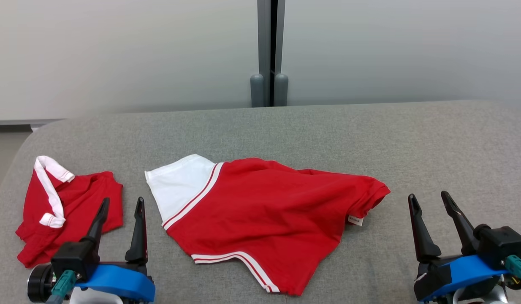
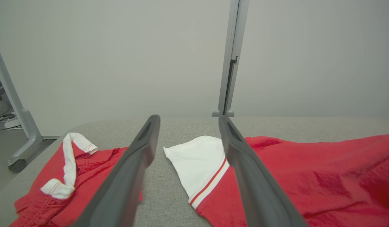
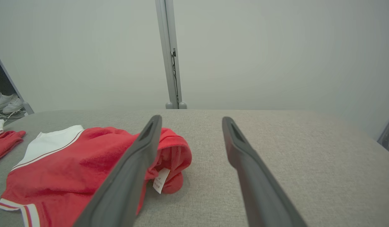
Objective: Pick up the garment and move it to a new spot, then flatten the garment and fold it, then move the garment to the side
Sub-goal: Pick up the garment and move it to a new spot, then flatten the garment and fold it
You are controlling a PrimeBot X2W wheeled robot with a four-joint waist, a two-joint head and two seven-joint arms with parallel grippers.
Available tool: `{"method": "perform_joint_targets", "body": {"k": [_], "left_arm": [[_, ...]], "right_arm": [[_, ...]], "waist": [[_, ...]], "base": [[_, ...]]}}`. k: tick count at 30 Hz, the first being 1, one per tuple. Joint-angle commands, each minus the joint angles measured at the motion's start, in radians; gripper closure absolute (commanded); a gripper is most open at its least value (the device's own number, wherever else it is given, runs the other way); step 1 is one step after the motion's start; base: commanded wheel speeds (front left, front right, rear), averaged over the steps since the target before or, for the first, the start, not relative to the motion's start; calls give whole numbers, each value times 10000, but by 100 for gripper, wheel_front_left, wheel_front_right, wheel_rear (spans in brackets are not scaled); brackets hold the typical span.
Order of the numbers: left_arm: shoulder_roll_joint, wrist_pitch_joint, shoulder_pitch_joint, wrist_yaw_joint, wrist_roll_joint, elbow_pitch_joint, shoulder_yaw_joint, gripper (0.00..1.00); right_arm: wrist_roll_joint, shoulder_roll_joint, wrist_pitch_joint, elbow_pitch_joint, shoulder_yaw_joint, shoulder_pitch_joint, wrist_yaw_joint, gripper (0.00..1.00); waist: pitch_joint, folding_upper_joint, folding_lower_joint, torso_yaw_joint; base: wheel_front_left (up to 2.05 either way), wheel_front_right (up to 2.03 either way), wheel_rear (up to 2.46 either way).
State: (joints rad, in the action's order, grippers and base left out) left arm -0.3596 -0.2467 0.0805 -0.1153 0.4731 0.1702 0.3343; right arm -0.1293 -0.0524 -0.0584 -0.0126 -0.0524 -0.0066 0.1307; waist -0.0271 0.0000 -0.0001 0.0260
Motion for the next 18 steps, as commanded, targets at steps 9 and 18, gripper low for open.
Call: {"method": "perform_joint_targets", "body": {"k": [9, 18], "left_arm": [[-173, 238, -501, -203, 41, -273, 78, 0], [-231, 314, -513, -326, 74, -428, 94, 0]], "right_arm": [[-1, -19, 153, 212, -62, 422, 1, 0], [3, -5, 186, 253, -106, 381, 1, 0]], "waist": [[299, 0, 1, -125], [295, 0, 1, -146]], "base": [[0, 0, 0], [0, 0, 0]]}}
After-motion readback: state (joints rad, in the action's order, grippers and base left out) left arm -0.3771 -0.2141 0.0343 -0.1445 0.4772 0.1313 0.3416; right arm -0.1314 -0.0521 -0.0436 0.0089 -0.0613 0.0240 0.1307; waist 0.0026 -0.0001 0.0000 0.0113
